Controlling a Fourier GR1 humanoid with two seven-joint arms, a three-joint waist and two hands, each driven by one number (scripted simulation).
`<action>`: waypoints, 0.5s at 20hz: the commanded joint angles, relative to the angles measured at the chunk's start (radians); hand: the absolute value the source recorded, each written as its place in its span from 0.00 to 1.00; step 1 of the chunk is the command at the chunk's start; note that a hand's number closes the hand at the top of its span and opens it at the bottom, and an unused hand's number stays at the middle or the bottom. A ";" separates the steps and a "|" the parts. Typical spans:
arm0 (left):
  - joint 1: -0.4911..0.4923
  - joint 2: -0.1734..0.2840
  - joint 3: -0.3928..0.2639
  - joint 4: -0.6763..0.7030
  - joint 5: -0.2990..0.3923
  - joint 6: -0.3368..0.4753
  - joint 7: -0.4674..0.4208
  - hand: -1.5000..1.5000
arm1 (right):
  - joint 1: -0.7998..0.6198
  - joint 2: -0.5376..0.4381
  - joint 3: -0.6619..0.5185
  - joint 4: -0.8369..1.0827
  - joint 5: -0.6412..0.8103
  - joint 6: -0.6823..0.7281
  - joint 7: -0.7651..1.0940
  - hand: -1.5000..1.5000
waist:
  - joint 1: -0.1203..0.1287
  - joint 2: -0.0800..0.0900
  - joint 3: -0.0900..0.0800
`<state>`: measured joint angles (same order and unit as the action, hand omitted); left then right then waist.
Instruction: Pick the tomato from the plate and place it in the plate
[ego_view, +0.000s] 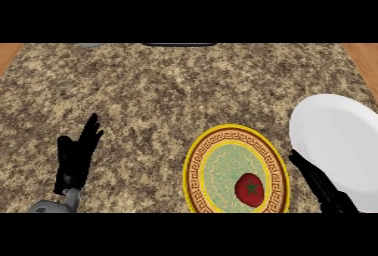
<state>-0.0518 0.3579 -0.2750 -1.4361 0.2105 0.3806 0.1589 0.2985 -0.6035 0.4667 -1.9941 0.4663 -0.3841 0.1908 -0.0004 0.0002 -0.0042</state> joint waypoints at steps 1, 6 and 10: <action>-0.017 0.006 -0.020 -0.062 -0.025 0.019 0.066 0.50 | -0.066 -0.065 0.033 -0.088 0.071 0.176 0.270 0.00 | 0.016 -0.001 0.001; -0.002 -0.032 -0.031 -0.023 -0.045 0.017 0.022 0.50 | -0.210 -0.002 0.098 -0.066 -0.006 0.386 0.480 0.00 | 0.023 0.002 0.003; -0.023 -0.055 0.004 0.037 -0.048 -0.020 -0.011 0.50 | -0.281 0.047 0.064 -0.019 -0.061 0.487 0.519 0.00 | 0.005 0.001 0.004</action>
<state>-0.0755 0.3311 -0.2678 -1.4181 0.1877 0.3638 0.1619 0.0854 -0.5956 0.5366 -2.0559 0.4402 0.0028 0.6423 0.0103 0.0019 -0.0018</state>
